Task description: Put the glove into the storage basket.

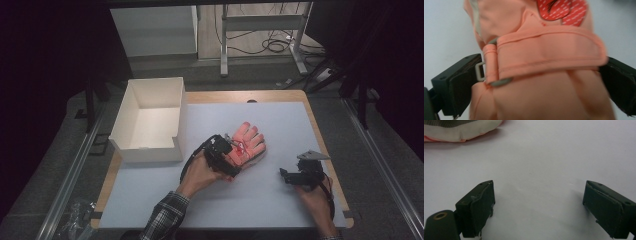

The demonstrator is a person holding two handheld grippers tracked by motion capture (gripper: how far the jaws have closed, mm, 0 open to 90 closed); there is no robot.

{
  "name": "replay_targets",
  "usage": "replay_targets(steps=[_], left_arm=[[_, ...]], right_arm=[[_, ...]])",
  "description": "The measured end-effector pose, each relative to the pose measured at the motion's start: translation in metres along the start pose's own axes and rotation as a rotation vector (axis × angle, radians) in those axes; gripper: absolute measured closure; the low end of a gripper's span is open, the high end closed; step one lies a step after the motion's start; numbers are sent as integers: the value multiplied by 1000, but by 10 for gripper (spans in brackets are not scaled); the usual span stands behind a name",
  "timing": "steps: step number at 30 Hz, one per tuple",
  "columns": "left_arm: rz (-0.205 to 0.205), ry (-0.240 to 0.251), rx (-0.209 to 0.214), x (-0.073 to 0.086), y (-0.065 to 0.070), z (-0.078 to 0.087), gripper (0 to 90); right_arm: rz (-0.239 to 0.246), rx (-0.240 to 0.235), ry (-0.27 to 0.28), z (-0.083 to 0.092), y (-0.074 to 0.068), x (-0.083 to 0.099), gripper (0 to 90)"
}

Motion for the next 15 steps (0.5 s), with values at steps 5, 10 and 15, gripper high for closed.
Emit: replay_targets(steps=[5, 10, 15], left_arm=[[1, -29, -2, 0, 0, -15, 0], [14, -56, -3, 2, -1, -26, 0], [5, -89, -41, 6, 0, -32, 31]], right_arm=[[-1, -1, 0, 0, 0, 0, 111], [0, -1, 0, 0, 0, 0, 110], [-1, -1, 0, 0, 0, 0, 110]])
Point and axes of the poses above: each handheld gripper's, and its own axes: z roughly backward along the jaws, x roughly out of its underside, y roughly to its right, the point moved 10 cm from there along -z, roughly forward along the jaws, and after that the axes turned 10 degrees about -y, right-handed, at the moved point
